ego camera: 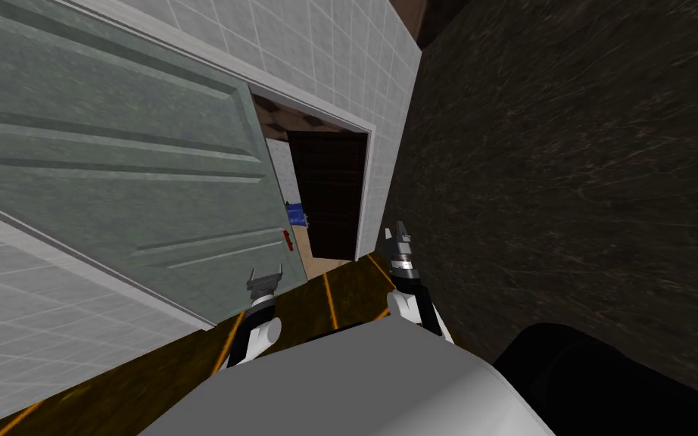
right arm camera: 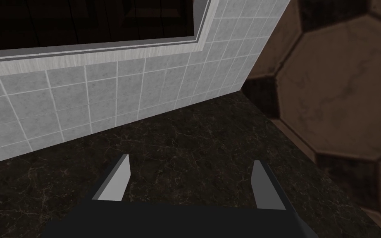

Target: Push the door open

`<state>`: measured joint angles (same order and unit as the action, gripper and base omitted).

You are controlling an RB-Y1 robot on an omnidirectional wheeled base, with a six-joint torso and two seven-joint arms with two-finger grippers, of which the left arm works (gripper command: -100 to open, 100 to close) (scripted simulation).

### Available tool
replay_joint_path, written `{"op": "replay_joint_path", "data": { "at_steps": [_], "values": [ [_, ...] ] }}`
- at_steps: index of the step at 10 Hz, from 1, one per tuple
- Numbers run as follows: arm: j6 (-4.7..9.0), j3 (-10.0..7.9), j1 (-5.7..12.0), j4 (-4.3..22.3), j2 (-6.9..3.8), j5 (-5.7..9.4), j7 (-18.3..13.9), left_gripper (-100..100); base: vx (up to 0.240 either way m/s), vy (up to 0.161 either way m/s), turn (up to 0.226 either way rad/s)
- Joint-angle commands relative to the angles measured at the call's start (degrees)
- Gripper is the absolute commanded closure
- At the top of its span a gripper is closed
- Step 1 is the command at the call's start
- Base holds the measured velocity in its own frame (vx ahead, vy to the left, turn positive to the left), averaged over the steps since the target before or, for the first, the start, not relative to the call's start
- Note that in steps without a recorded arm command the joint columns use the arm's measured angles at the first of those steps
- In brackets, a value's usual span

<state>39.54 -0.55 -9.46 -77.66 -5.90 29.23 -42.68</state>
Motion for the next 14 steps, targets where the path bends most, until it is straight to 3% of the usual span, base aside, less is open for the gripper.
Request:
{"op": "replay_joint_path", "data": {
  "at_steps": [1,14],
  "values": [
    [0.9,0.13,0.91,2.71,-0.09,1.19,-1.75,-100,0.083,0.07,-0.132],
    [6.42,0.76,7.52,20.96,-0.43,9.86,-13.25,-100,0.068,0.071,-0.117]
  ]
}}
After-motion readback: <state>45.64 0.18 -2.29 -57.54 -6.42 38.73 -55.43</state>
